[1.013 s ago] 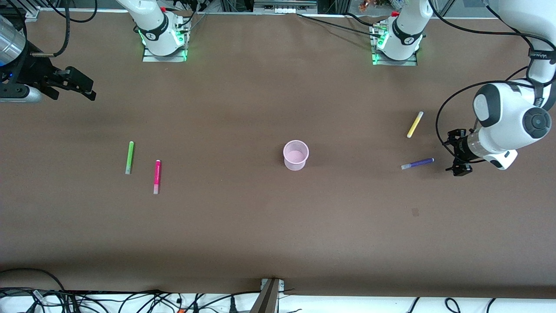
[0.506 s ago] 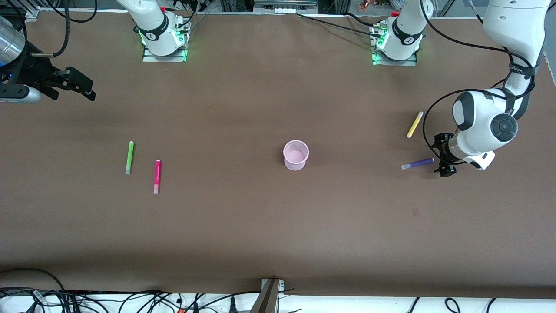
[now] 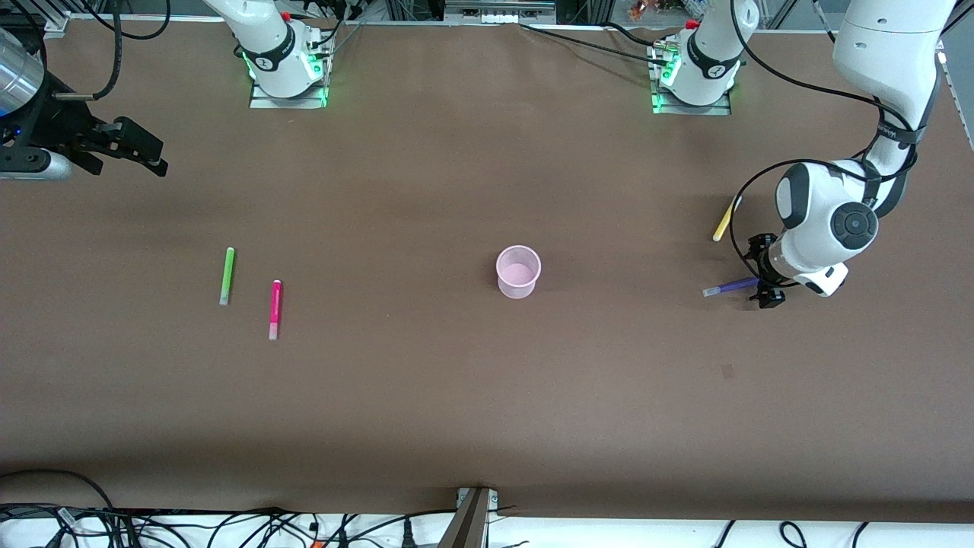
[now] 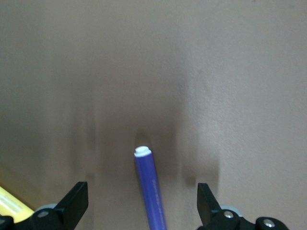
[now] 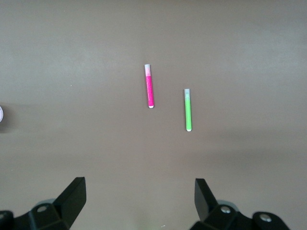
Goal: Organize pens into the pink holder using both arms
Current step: 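Move the left gripper over the blue marker and lower it, then close the left gripper on the blue marker and lift it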
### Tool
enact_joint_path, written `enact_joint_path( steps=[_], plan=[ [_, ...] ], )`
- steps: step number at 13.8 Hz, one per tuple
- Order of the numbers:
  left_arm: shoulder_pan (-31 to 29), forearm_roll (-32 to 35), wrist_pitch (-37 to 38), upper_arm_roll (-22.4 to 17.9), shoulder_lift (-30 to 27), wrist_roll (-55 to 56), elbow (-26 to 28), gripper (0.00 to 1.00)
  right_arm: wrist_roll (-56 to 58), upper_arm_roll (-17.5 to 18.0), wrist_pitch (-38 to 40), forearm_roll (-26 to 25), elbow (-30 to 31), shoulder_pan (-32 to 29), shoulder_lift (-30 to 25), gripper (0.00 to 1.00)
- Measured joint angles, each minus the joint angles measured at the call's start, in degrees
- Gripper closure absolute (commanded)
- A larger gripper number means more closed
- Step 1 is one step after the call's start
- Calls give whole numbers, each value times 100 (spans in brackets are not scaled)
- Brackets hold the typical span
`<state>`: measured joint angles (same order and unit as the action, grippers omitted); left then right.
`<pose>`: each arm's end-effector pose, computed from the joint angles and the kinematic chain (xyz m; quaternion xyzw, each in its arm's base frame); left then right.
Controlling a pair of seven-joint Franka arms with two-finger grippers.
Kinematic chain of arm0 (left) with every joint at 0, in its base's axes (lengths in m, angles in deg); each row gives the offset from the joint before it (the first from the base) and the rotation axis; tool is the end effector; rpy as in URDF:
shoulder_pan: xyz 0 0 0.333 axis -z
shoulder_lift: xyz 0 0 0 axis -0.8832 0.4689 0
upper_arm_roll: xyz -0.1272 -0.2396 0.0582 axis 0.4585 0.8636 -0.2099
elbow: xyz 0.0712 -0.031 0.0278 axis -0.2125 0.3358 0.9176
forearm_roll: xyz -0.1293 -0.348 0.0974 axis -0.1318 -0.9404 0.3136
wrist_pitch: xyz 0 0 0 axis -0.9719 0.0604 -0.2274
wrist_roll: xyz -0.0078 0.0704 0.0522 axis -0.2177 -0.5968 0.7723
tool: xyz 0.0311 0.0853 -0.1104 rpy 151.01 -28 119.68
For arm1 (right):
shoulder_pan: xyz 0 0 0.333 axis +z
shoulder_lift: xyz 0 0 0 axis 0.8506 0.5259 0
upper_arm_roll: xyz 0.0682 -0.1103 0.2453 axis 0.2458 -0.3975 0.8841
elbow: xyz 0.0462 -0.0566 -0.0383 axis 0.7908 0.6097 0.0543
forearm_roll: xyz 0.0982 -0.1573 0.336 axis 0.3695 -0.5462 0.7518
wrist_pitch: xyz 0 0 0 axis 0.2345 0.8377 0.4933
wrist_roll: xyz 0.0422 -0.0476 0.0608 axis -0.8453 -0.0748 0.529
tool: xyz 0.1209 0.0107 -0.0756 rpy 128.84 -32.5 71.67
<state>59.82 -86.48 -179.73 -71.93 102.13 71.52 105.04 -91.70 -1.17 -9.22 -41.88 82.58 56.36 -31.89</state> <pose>0.5279 0.0417 0.1231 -0.6753 -0.7366 0.0083 0.0349 0.5269 0.0387 0.5418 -0.9998 0.0168 0.0014 0.0124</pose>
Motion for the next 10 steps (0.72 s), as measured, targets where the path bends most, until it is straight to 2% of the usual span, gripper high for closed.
enact_joint_path(
  steps=[2,5,6,8,10],
  plan=[
    [12,1,-114,-1,20,79,0,21,0,0,0,0,0,0,0,0],
    [12,2,-230,-1,101,105,0,23,0,0,0,0,0,-1,0,0],
    [12,2,-258,-1,130,106,0,27,0,0,0,0,0,-1,0,0],
    [12,2,-310,-1,153,111,0,47,0,0,-2,0,0,-1,0,0],
    [12,2,-327,-1,160,115,0,54,0,-1,-38,-3,0,-4,0,0]
  ],
)
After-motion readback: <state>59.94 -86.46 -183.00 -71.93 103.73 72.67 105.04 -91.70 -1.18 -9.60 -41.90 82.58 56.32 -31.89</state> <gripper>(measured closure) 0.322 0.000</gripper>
